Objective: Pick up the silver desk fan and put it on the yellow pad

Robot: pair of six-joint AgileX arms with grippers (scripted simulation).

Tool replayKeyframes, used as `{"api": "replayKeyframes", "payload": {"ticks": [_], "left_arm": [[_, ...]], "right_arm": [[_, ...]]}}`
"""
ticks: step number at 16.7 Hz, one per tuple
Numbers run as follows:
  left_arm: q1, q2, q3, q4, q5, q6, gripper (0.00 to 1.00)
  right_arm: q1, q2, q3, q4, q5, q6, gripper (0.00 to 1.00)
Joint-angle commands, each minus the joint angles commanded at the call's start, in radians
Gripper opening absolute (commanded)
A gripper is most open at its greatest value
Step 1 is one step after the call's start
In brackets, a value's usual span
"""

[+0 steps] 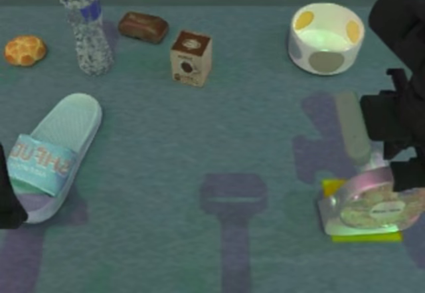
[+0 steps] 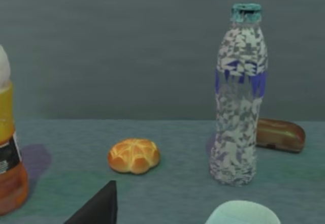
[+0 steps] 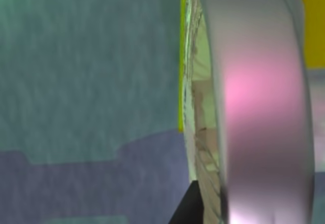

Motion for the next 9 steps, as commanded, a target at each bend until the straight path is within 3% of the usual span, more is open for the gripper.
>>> {"api": "replayKeyframes", "payload": {"ticks": [3, 9], "left_arm": [[0.0, 0.0, 0.0, 0.0, 0.0, 0.0, 1.0], [0.0, 0.0, 0.0, 0.0, 0.0, 0.0, 1.0]], "right_arm": [[0.0, 0.0, 0.0, 0.0, 0.0, 0.0, 0.98], [0.0, 0.0, 0.0, 0.0, 0.0, 0.0, 1.0]]}}
